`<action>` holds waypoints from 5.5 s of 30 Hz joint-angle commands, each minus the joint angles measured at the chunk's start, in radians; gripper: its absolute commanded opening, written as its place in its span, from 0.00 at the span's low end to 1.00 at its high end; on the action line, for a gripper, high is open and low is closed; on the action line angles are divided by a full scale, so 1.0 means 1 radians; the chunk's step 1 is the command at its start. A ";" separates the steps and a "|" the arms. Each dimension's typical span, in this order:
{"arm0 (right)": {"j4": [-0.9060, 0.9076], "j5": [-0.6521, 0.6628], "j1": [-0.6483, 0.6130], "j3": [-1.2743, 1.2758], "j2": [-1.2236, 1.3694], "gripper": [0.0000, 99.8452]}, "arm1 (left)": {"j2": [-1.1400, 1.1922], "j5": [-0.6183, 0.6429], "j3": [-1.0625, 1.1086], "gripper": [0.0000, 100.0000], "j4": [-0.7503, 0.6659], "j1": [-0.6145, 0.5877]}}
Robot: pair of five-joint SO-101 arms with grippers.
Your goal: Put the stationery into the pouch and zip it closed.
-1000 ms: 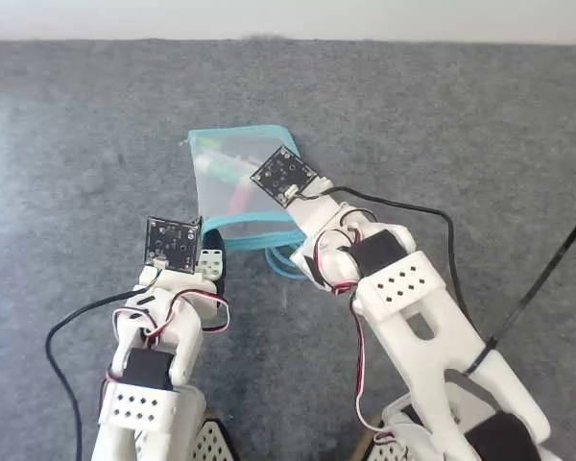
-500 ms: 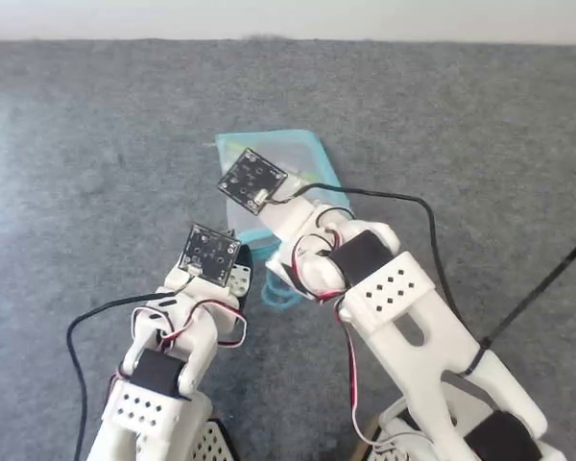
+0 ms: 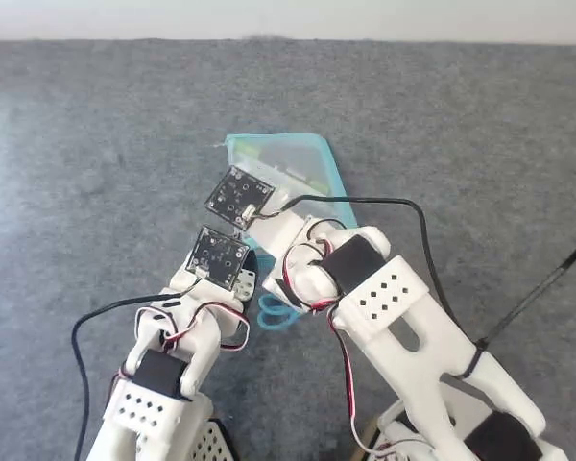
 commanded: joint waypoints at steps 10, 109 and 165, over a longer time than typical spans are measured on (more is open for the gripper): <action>0.159 0.095 0.061 -0.021 -0.326 0.43 | -0.006 -0.008 -0.084 0.01 0.008 -0.071; -0.429 -0.021 0.236 0.051 0.004 0.01 | -0.035 0.126 -0.489 0.23 0.400 -0.216; -0.295 0.008 0.295 0.098 0.004 0.01 | -0.040 0.080 -0.154 0.01 0.038 -0.081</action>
